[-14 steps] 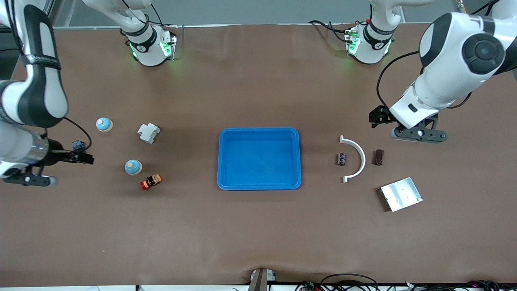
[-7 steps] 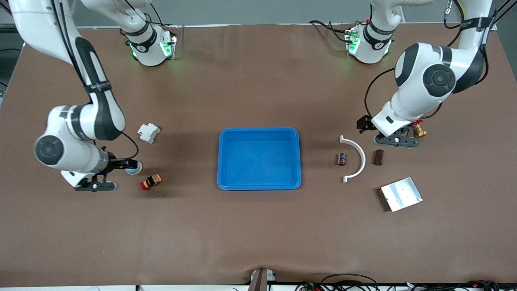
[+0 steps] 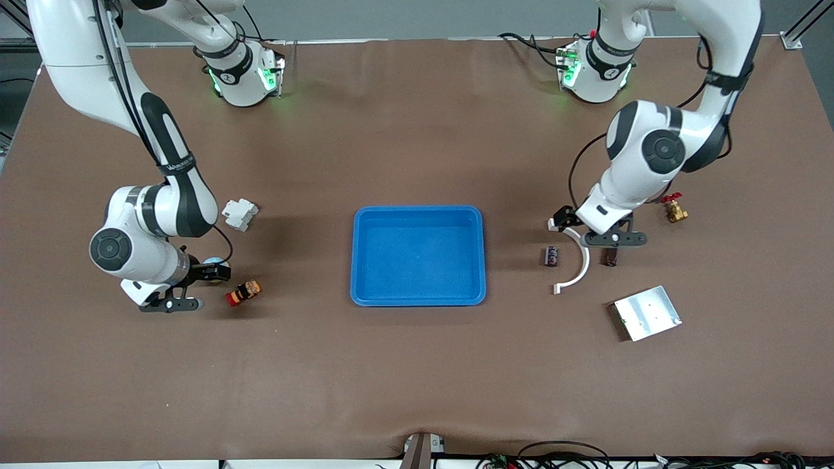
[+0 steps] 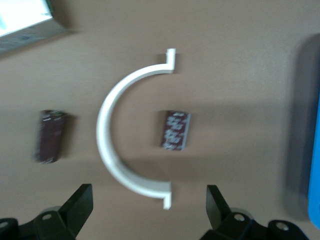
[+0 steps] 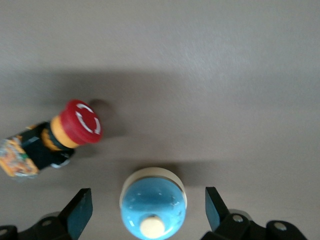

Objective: Place electrolytic capacitor and blue bell in tray
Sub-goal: 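Grasp the blue bell with the right gripper while the left gripper grasps the capacitor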

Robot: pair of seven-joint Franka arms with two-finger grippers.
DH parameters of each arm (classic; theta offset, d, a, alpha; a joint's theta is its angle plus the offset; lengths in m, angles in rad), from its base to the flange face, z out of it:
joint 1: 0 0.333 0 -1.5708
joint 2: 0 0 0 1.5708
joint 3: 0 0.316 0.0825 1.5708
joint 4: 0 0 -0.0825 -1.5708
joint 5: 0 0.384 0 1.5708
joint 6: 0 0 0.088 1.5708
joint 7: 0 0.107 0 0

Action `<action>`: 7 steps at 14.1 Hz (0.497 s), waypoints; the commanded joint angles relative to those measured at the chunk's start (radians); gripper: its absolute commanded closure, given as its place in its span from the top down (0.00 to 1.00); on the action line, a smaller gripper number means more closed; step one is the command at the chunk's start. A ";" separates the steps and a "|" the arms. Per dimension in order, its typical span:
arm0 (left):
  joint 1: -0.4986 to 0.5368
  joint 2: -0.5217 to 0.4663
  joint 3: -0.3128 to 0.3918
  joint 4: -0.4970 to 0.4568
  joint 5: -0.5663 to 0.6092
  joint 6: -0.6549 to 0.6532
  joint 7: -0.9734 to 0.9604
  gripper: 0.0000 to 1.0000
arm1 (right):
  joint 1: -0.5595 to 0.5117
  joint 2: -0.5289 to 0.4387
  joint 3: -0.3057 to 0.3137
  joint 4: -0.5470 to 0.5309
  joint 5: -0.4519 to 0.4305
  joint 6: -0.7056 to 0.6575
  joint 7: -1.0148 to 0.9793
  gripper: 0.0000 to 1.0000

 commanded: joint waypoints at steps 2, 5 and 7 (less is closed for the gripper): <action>-0.023 0.115 -0.001 0.016 0.025 0.133 -0.027 1.00 | -0.026 -0.018 0.010 -0.039 0.001 0.017 -0.017 1.00; -0.024 0.168 0.002 0.019 0.029 0.202 -0.027 1.00 | -0.027 -0.009 0.011 -0.042 0.008 0.020 -0.016 1.00; -0.024 0.182 0.003 0.019 0.047 0.213 -0.025 1.00 | -0.032 -0.006 0.011 -0.042 0.009 0.026 -0.016 1.00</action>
